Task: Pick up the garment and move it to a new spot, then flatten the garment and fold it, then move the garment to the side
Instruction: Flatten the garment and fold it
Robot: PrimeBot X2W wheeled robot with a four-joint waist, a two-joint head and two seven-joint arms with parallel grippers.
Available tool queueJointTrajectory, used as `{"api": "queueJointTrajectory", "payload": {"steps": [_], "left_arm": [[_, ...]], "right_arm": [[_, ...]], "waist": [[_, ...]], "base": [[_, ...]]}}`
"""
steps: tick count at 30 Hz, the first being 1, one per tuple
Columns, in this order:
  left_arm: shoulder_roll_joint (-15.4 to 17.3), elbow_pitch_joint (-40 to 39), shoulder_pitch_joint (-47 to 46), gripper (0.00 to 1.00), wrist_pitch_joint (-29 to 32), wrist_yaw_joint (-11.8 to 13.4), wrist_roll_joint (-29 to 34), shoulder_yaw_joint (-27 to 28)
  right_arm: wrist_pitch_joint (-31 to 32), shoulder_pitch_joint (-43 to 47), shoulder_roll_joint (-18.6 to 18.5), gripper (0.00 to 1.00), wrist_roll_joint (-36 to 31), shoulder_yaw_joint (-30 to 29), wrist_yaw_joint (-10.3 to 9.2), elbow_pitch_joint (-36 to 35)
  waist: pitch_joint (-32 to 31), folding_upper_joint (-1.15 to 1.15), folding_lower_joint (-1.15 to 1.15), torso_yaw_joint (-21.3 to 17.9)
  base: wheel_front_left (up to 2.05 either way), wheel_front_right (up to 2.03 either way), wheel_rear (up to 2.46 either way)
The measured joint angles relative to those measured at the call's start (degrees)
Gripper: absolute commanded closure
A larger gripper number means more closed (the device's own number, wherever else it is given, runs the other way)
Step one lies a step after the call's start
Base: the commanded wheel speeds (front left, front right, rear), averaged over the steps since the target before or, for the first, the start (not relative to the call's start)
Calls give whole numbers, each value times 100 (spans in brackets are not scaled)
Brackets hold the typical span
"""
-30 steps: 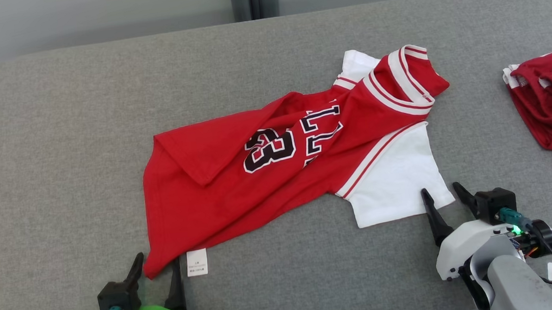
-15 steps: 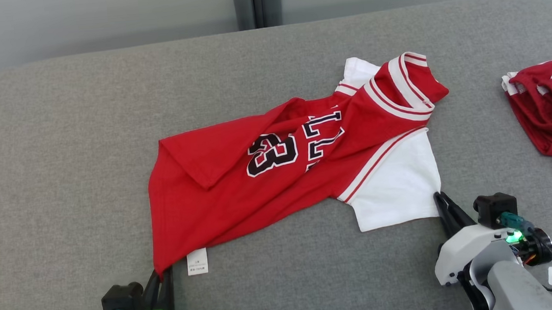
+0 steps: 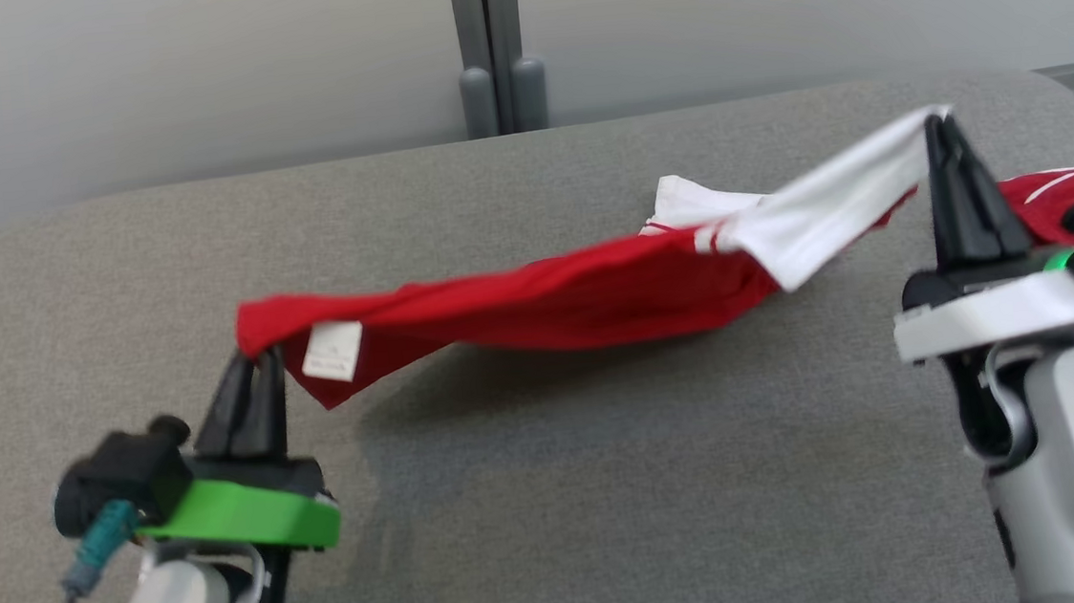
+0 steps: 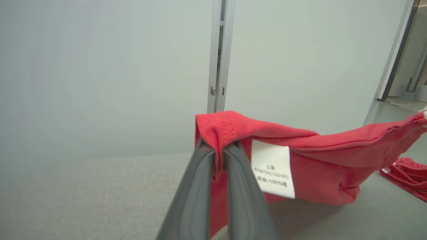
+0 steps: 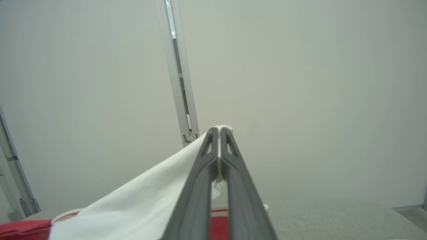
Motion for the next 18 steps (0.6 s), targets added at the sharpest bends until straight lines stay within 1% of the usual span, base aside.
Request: {"api": "queueJointTrajectory", "payload": {"steps": [2, 5, 7, 9, 12, 13, 14, 18], "left_arm": [[229, -232, -345, 100, 0, 0, -163, -79], [701, -542, -1001, 100, 0, 0, -435, -215], [1022, -691, -1415, 100, 115, 0, -522, -288], [1245, -788, -1835, 100, 276, -1, -694, -282], [1617, -732, -2481, 100, 600, -1, -789, -220], [1701, -689, -2647, 100, 673, -1, -789, -222], [1747, -612, -2824, 100, 720, -1, -816, -213], [1763, -122, -3377, 100, 869, -3, -1045, -144]], "right_arm": [[0, -312, -172, 100, 5, 57, 1, -346], [0, -951, -555, 100, 52, 202, 1, -756], [32, -1369, -761, 100, 46, 308, 1, -851], [164, -1823, -1000, 100, -56, 435, 2, -891], [379, -2665, -1265, 100, -227, 630, 2, -737], [425, -2876, -1284, 100, -259, 669, 2, -636], [463, -3100, -1295, 100, -297, 727, 2, -495], [490, -3834, -1265, 100, -516, 942, 3, 143]], "waist": [[-34, 0, 0, -58], [-56, 0, 0, -156], [-36, 0, 0, -205], [20, 0, 0, -241], [188, 0, 0, -291], [248, 0, 0, -303], [326, 0, 0, -316], [660, 0, 0, -366]], "base": [[0, 0, 0], [0, 0, 0], [0, 0, 0], [0, 0, 0], [0, 0, 0], [0, 0, 0], [0, 0, 0], [0, 0, 0]]}}
